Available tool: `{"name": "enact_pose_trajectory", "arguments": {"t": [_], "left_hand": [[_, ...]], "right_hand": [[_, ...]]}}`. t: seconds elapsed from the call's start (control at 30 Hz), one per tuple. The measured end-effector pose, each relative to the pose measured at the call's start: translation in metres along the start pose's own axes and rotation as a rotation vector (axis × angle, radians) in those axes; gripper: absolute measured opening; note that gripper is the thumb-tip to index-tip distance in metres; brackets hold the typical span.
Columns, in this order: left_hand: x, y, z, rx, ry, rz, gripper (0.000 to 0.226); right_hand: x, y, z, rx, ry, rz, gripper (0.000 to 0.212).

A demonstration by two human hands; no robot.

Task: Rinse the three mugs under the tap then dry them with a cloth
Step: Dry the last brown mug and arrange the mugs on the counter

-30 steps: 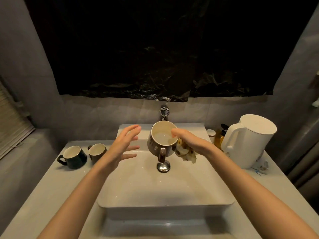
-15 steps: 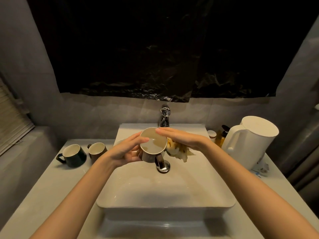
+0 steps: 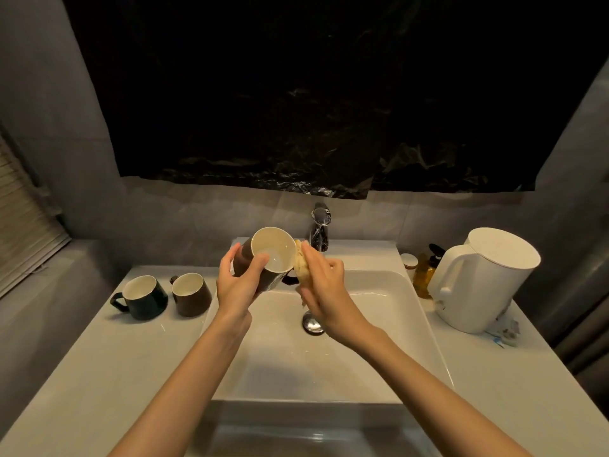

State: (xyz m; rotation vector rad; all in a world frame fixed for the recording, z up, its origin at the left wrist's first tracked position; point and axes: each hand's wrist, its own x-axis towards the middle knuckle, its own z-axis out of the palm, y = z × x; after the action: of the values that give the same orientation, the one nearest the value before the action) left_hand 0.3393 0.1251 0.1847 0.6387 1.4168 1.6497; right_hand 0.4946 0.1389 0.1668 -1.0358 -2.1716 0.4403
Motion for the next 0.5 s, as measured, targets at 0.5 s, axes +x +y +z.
{"name": "enact_pose_trajectory", "arguments": {"t": [0.5], "left_hand": [[0.002, 0.002, -0.008, -0.047, -0.097, -0.118, 0.052]], "right_hand": [[0.043, 0.007, -0.027, 0.012, -0.349, 0.169, 0.025]]}}
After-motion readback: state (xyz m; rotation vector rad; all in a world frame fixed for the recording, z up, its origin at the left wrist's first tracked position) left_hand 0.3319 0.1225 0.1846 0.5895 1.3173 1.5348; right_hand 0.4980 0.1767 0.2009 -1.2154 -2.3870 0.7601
